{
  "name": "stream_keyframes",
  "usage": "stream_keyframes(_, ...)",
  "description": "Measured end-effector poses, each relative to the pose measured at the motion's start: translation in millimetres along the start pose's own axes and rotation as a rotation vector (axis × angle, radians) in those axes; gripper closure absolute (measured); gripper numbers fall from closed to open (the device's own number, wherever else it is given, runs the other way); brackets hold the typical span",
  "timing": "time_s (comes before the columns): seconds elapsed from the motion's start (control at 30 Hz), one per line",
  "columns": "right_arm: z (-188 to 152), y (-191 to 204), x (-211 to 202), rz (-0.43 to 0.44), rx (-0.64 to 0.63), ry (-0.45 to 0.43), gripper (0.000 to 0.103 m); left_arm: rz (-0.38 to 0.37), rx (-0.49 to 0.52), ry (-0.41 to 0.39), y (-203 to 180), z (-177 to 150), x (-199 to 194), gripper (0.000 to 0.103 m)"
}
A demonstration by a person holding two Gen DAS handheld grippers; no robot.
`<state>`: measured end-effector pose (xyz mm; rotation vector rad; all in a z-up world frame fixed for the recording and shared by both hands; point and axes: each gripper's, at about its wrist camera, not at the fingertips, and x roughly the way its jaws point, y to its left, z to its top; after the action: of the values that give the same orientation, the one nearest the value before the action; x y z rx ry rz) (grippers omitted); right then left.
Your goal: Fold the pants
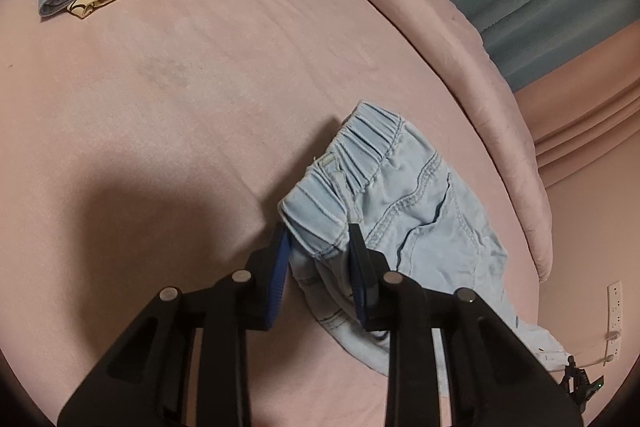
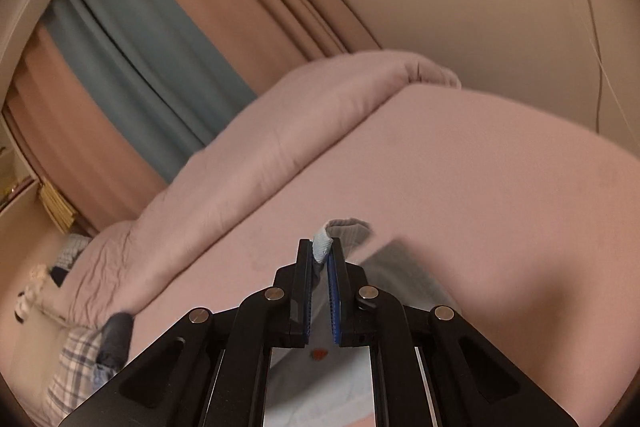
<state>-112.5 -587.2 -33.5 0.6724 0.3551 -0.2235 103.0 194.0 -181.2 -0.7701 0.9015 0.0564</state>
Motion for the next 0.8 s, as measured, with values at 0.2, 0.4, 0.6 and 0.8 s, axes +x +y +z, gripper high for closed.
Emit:
stream_keyframes(0.2,-54,-79,45,-0.148,0.175,0.195,0.094,0.009,-0.005,-0.007,0,-3,1,0.075)
stream_keyframes(0.4,-72,-93,44,-0.177,0.222,0.205,0.095,0.016,-0.012,-0.002,-1,-3,-1,0.072)
stream_keyframes(0.6,-63,-93,38,-0.222,0.231,0.211,0.092,0.054,-0.007,0.007,1,-3,-14,0.048)
stream_keyframes(0.8,-47,-36,23,-0.313,-0.086,0.131,0.053,0.199,0.214,-0.160,-32,-10,-64,0.036)
